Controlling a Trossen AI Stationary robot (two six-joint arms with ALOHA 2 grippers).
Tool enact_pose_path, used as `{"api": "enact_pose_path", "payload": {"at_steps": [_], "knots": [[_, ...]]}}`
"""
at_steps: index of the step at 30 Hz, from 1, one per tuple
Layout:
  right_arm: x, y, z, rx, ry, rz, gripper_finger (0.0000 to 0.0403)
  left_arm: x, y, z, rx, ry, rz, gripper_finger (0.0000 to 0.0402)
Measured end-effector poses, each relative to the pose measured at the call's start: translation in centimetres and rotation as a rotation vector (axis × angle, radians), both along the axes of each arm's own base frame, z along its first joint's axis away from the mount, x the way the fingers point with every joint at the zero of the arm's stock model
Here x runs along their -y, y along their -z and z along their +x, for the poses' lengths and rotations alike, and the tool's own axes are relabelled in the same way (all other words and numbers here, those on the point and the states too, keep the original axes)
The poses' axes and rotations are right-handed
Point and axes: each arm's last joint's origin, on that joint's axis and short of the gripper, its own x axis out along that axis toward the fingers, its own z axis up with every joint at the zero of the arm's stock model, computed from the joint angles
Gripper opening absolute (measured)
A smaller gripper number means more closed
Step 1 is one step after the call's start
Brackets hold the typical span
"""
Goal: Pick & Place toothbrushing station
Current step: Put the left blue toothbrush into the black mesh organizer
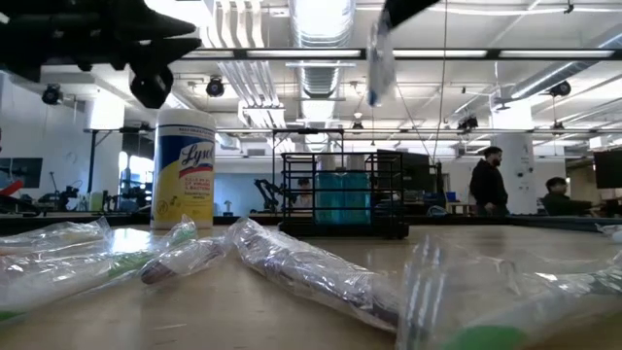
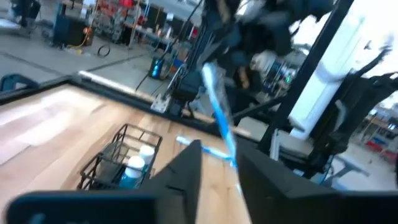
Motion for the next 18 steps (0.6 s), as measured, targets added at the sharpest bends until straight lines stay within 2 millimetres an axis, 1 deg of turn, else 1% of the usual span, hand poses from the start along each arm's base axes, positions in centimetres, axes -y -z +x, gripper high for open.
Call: {"api": "enact_pose_path", "payload": {"at_steps": [2, 4, 8, 12, 18], "knots": [[-0.1, -0.4, 0.3, 0.021, -0.032, -0.033, 0.0008, 0.1, -0.4, 0.8, -0.016, -0.001, 0.021, 0.0143], [-0.2, -0.6, 0.7, 0.037, -0.072, -0.058, 0.0008, 0.1, -1.3, 1.6, -0.009, 0.01, 0.033, 0.0177], [-0.4, -1.2, 1.5, 0.111, -0.099, -0.096, 0.0008, 0.4, -3.0, 3.5, 0.0, 0.07, 0.067, 0.0227], [-0.5, -1.4, 1.8, 0.136, -0.118, -0.115, 0.0008, 0.7, -4.2, 5.4, -0.002, 0.095, 0.103, 0.0247], [-0.5, -1.4, 1.8, 0.133, -0.126, -0.124, 0.0008, 0.9, -4.5, 8.4, -0.032, 0.101, 0.087, 0.0248]]}}
